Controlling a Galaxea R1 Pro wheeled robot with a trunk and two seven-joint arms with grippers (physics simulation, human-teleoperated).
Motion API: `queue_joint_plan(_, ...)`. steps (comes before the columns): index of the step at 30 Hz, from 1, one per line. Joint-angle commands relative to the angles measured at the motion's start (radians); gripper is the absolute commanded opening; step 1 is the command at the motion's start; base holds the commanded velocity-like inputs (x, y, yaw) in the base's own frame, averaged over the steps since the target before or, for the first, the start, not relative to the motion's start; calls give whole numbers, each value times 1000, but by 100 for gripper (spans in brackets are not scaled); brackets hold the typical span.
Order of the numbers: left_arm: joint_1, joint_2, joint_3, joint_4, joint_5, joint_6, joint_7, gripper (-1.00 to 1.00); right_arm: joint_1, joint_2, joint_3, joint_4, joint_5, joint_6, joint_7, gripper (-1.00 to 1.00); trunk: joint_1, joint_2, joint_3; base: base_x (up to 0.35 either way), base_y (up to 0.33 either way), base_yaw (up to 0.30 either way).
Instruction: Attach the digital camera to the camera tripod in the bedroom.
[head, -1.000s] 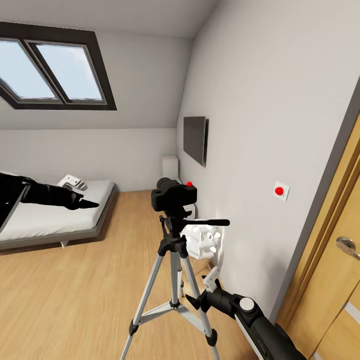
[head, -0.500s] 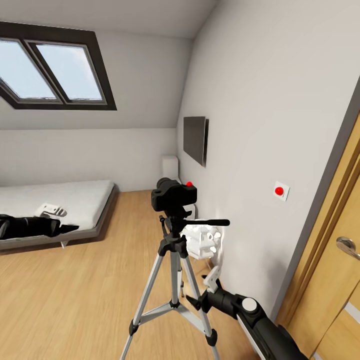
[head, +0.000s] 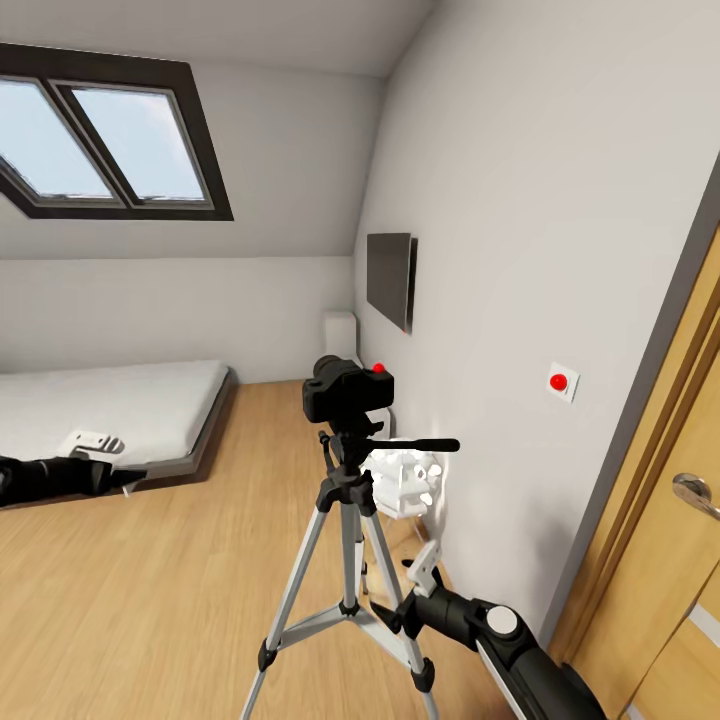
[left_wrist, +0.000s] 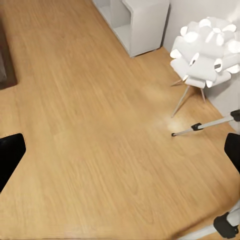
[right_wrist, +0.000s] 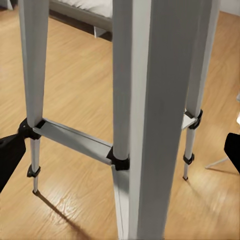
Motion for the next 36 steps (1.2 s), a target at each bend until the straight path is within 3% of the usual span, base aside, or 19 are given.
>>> queue_joint_plan(1, 3, -2, 2, 0, -5, 6, 0, 100, 2, -1, 1, -2, 7, 4, 2, 100, 0, -1, 0, 0, 0, 0)
queue_joint_plan(10, 23, -15, 6, 50, -4, 10, 31, 100, 23, -7, -3, 4, 7, 2, -2, 100, 0, -1, 0, 0, 0, 0)
queue_joint_plan(18, 42, -28, 10, 156, -5, -1, 39, 100, 56, -63, -6, 7, 11, 2, -5, 100, 0, -1, 0, 0, 0, 0)
queue_joint_plan(22, 74, -50, 51, 201, -3, -4, 85, 100, 100, -113, -10, 21, 15, 1, -22, 100, 0, -1, 0, 0, 0, 0)
queue_joint_plan(26, 103, -69, 93, 220, -3, -5, 111, 100, 126, -138, -10, 30, 16, 0, -51, 100, 0, -1, 0, 0, 0, 0)
queue_joint_plan(27, 181, -99, 208, 263, -4, -11, 152, 100, 187, -170, -11, 72, 18, -2, -110, 100, 0, -1, 0, 0, 0, 0)
queue_joint_plan(28, 205, -103, 229, 276, -5, -14, 158, 100, 209, -175, -11, 91, 25, -6, -122, 100, 0, -1, 0, 0, 0, 0)
queue_joint_plan(31, 229, -108, 245, 325, -7, -39, 163, 100, 238, -178, -8, 121, 56, -48, -159, 100, 0, -1, 0, 0, 0, 0)
queue_joint_plan(36, 235, -112, 251, 417, -4, -99, 164, 100, 245, -175, -7, 164, 66, -64, -183, 100, 0, -1, 0, 0, 0, 0)
